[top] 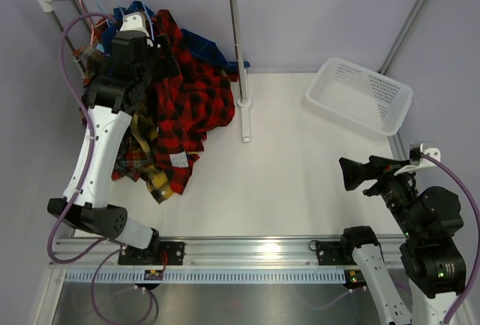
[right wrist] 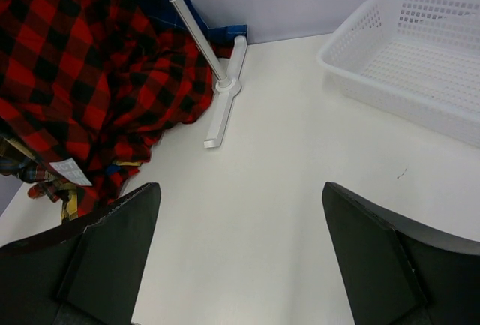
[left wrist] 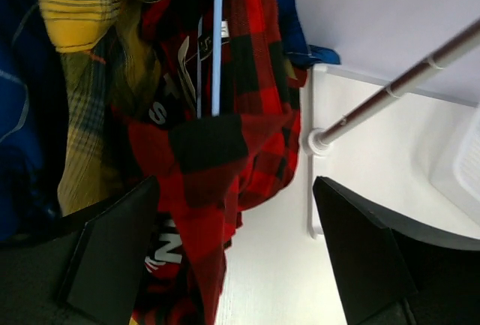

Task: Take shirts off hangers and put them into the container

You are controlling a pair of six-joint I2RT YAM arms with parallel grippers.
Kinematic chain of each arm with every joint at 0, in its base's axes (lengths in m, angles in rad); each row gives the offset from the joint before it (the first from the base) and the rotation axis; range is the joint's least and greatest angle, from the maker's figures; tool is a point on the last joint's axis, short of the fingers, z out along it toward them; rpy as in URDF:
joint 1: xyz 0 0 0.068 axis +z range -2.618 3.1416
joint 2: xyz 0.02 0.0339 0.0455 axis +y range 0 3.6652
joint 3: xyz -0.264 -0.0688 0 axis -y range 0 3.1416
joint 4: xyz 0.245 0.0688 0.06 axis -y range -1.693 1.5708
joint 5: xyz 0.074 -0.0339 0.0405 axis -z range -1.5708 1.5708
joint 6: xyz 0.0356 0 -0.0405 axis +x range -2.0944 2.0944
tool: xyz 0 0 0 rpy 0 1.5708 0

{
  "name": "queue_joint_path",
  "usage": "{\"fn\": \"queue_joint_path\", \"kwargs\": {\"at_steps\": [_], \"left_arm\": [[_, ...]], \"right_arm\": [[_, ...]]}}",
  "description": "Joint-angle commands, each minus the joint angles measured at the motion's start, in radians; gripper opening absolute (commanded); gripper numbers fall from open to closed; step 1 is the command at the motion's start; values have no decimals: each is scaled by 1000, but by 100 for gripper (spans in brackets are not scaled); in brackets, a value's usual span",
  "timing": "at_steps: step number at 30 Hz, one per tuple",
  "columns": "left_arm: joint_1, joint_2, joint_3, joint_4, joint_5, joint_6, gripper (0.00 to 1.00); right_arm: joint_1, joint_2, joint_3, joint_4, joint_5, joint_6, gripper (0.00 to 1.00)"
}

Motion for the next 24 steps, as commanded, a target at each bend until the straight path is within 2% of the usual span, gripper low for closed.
{"fn": "queue_joint_path", "kwargs": {"at_steps": [1, 5, 8, 9, 12, 13, 15, 24], "left_arm": [[-3, 48, 65, 32, -110, 39, 86], [-3, 115, 94, 33, -158, 62, 73], [-3, 141, 111, 32, -179, 71, 57], [-5, 146, 114, 32, -181, 74, 47], [-3, 154, 120, 32, -179, 76, 28], [-3, 154, 125, 33, -175, 82, 16], [-3, 157, 131, 33, -166, 86, 0], [-14, 57, 165, 98, -42, 180, 0]], "right_arm": [[10, -17, -8, -13, -34, 8, 99], [8, -37, -32, -12, -60, 21, 99], [10, -47, -38, -27, -65, 25, 99], [10, -50, -40, -30, -63, 21, 99], [8, -63, -42, -36, -60, 29, 99], [10, -67, -42, -36, -65, 29, 99], [10, -70, -40, -38, -68, 29, 99], [10, -76, -45, -46, -92, 32, 99]]}}
